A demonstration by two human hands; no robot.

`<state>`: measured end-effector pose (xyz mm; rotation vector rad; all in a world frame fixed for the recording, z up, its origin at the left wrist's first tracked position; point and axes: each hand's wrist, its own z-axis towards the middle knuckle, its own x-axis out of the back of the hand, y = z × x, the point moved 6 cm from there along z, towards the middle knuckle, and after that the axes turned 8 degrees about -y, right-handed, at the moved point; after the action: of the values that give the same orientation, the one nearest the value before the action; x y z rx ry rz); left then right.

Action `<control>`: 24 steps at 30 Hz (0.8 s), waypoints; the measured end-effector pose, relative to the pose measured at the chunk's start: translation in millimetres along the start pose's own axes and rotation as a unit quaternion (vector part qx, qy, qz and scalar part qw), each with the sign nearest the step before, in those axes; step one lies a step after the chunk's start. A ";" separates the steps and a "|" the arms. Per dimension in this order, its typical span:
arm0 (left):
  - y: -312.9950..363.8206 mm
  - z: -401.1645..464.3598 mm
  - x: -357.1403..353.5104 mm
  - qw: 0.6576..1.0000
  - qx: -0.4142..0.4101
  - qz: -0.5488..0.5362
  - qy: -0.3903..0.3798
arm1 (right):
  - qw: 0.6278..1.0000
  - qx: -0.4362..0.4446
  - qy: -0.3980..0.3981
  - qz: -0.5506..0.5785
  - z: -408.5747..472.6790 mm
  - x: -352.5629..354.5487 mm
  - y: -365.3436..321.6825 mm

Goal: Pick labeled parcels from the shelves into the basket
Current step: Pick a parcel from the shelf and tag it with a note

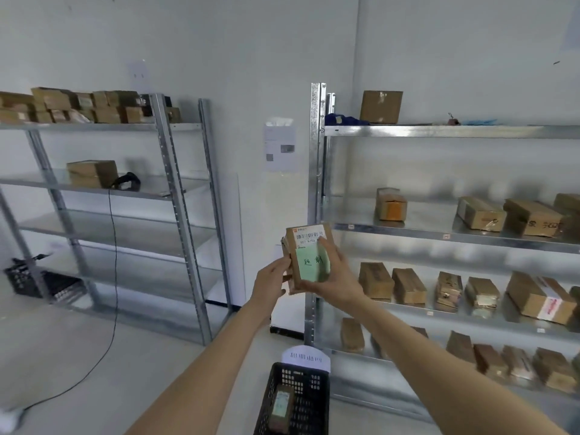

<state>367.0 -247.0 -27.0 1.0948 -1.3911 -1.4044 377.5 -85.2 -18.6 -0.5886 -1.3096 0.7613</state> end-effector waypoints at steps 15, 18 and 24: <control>-100.6 127.7 100.6 0.991 0.068 0.080 -0.081 | 0.989 -0.124 -0.019 -0.078 111.7 -124.9 51.6; -135.3 181.9 109.9 0.986 0.065 0.142 -0.063 | 0.985 -0.151 -0.027 -0.078 152.7 -134.9 98.5; -244.2 301.5 115.5 0.953 0.119 0.268 -0.075 | 0.969 -0.227 -0.081 -0.058 226.9 -174.4 232.0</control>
<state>48.2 -279.1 -274.4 0.6813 -1.8342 -0.9537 102.5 -82.5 -263.8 -0.8185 -1.6719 0.4163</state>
